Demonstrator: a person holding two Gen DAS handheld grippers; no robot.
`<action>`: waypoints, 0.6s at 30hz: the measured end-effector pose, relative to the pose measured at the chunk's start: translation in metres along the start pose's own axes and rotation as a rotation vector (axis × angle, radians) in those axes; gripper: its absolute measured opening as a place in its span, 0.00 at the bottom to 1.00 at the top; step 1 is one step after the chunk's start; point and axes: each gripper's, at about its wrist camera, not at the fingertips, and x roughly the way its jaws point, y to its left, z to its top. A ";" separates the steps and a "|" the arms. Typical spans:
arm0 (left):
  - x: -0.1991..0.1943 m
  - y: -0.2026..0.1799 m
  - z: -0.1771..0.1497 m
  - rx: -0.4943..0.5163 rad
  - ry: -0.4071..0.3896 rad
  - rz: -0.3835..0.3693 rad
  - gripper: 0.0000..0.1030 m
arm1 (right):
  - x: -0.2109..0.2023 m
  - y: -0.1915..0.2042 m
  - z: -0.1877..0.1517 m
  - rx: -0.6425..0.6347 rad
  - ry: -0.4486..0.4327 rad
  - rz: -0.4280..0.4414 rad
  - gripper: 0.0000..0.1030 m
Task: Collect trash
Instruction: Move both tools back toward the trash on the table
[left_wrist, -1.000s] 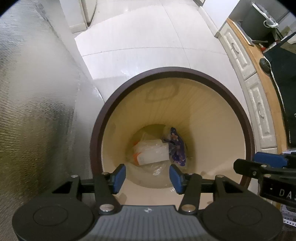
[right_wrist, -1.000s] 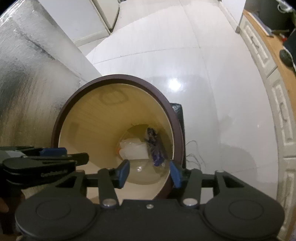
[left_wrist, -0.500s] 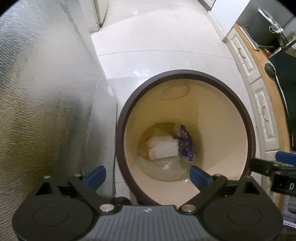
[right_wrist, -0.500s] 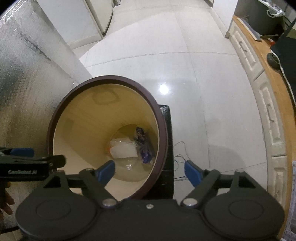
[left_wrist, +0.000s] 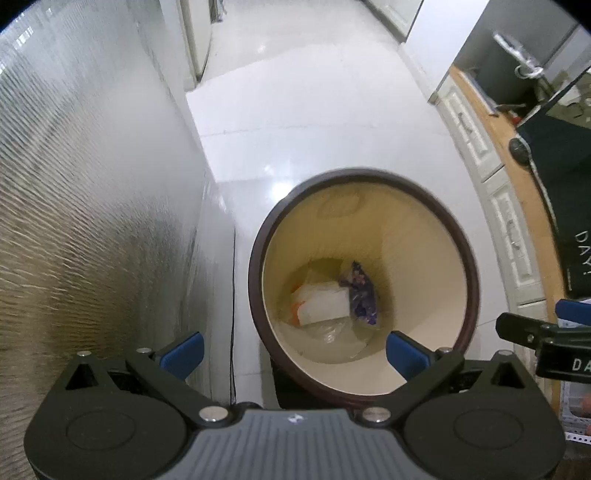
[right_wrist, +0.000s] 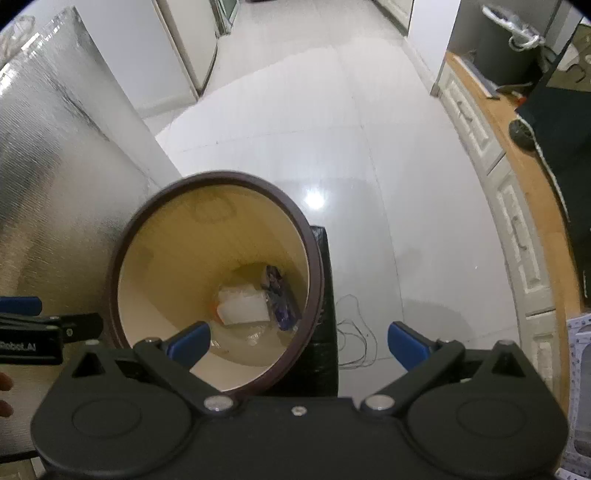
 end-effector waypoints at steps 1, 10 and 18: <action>-0.007 0.000 0.001 0.003 -0.012 -0.006 1.00 | -0.006 0.000 0.000 0.002 -0.013 0.000 1.00; -0.094 0.003 0.017 0.025 -0.215 -0.061 1.00 | -0.076 0.008 0.017 -0.010 -0.187 0.011 1.00; -0.170 0.026 0.025 -0.026 -0.442 -0.051 1.00 | -0.135 0.041 0.055 -0.105 -0.379 0.067 1.00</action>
